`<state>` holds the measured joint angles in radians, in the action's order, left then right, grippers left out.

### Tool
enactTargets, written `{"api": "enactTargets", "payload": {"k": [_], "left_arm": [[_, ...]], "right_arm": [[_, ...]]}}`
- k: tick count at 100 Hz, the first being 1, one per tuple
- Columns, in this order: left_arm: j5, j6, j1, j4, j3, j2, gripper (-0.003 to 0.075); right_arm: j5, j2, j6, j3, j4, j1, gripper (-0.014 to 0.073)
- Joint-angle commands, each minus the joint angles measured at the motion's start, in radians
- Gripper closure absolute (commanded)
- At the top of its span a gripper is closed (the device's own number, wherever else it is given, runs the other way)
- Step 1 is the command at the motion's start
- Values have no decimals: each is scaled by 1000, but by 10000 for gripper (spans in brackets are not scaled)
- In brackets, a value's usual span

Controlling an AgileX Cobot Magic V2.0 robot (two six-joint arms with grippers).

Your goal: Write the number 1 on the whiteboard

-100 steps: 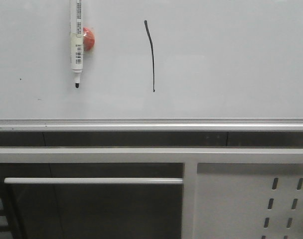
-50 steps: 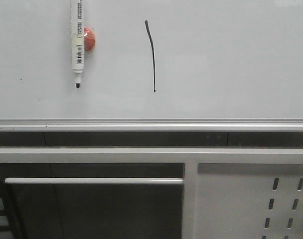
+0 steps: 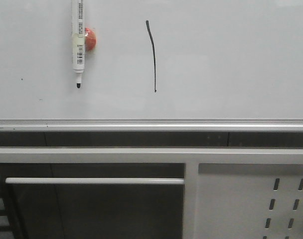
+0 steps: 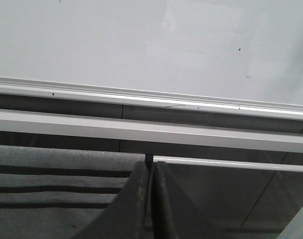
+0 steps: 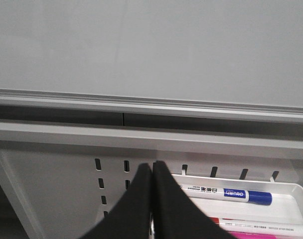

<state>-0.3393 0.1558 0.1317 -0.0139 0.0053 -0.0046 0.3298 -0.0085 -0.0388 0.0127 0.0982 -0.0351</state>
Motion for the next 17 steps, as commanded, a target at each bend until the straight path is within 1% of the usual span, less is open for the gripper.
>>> {"api": "enactTargets", "payload": {"k": [1,17], "left_arm": [[46,8,-2,14,20,-28,738],[46,8,-2,14,20,-28,738]], "right_arm": [[-22,-20,-1,28,18,-6,645],[-22,-20,-1,28,18,-6,645]]}}
